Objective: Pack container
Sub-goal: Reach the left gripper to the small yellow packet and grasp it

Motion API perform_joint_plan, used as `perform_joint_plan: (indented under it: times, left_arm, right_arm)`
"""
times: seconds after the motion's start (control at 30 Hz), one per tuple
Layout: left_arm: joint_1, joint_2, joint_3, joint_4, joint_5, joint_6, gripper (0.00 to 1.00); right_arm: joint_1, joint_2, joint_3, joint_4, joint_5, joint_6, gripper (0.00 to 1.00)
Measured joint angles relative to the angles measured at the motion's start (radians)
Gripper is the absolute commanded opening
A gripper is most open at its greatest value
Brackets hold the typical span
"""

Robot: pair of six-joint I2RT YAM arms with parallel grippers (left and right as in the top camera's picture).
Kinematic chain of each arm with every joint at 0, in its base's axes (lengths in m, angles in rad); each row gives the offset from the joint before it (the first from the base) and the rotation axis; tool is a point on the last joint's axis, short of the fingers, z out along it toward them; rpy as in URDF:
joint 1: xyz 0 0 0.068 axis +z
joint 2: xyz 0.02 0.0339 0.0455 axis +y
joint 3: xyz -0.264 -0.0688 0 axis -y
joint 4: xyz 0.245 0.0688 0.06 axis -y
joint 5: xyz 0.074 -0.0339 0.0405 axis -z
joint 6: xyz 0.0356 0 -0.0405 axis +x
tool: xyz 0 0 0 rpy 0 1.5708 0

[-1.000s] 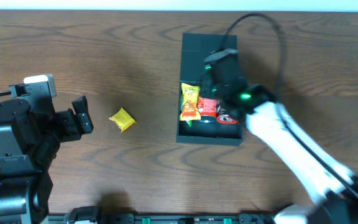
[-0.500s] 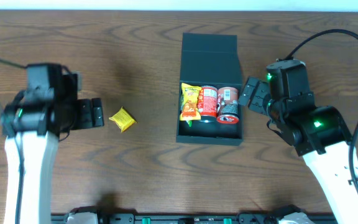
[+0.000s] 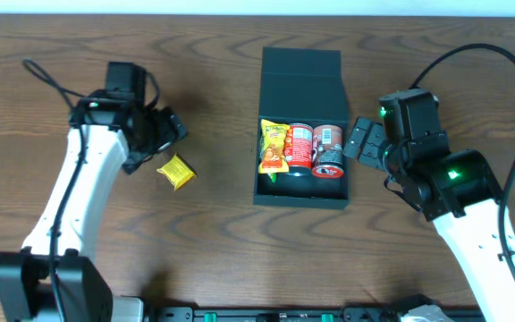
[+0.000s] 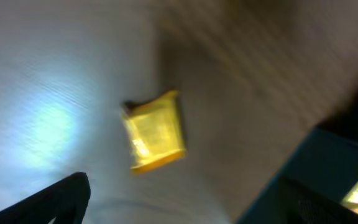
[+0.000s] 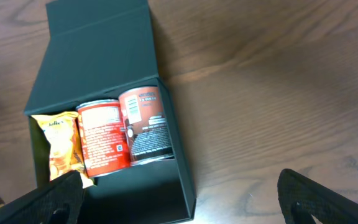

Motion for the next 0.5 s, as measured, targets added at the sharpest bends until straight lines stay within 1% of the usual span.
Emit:
perform_joint_plan:
  times: [0.07, 0.23, 0.4, 0.5]
  left_arm:
    - [-0.019, 0.018, 0.000, 0.002, 0.006, -0.040, 0.95]
    - [-0.044, 0.082, 0.000, -0.042, -0.001, -0.189, 0.96]
    - [-0.044, 0.142, 0.000, -0.077, -0.010, -0.269, 0.95]
    - [-0.044, 0.193, 0.000, -0.082, -0.010, -0.297, 0.95]
  right_arm:
    - [0.000, 0.000, 0.000, -0.009, 0.009, 0.000, 0.99]
    - [0.000, 0.000, 0.000, -0.032, 0.032, 0.000, 0.99]
    - [0.000, 0.000, 0.000, -0.041, 0.043, 0.000, 0.99]
    - [0.000, 0.000, 0.000, -0.041, 0.043, 0.000, 0.99]
